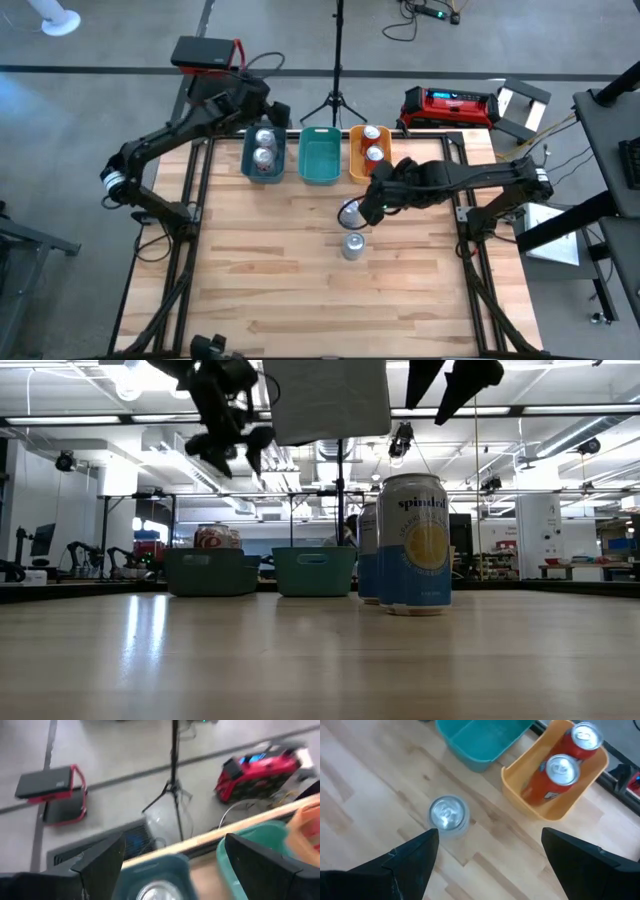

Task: Sort soda cans
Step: Put the top blue-white soda can into the green bin

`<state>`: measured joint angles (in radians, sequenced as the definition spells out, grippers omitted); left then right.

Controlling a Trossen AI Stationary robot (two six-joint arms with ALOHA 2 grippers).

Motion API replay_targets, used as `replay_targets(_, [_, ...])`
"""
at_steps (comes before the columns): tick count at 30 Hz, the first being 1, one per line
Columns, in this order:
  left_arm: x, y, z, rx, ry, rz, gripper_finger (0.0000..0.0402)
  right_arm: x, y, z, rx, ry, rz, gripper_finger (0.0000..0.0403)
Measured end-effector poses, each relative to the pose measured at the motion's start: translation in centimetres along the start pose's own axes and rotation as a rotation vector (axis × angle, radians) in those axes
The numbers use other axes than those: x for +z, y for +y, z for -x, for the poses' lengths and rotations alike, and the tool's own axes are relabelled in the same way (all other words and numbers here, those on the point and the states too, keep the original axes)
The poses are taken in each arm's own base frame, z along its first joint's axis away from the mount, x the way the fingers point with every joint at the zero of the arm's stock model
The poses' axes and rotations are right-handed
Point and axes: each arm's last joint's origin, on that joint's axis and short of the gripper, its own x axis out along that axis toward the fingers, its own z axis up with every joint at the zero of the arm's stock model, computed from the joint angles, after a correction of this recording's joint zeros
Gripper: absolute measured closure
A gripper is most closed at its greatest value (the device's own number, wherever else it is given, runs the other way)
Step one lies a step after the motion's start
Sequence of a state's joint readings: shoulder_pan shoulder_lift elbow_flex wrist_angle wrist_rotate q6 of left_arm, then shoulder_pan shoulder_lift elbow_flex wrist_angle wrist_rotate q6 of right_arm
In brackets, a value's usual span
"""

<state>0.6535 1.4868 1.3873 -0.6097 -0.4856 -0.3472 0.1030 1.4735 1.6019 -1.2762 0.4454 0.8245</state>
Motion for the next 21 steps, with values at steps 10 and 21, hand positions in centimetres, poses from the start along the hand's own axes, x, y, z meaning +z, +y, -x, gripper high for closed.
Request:
replay_targets(10, [2.0,1.6,7.6,-0.129,-0.220,0.016,0.0074,-0.4,2.8,-5.0,-0.094,0.119,-0.152,0.0032])
replay_targets(21, [0.1,4.1,11.3,-0.163,-0.250,0.026,0.0074,1.1,3.5,-7.9,0.014,0.189,-0.294,0.0032])
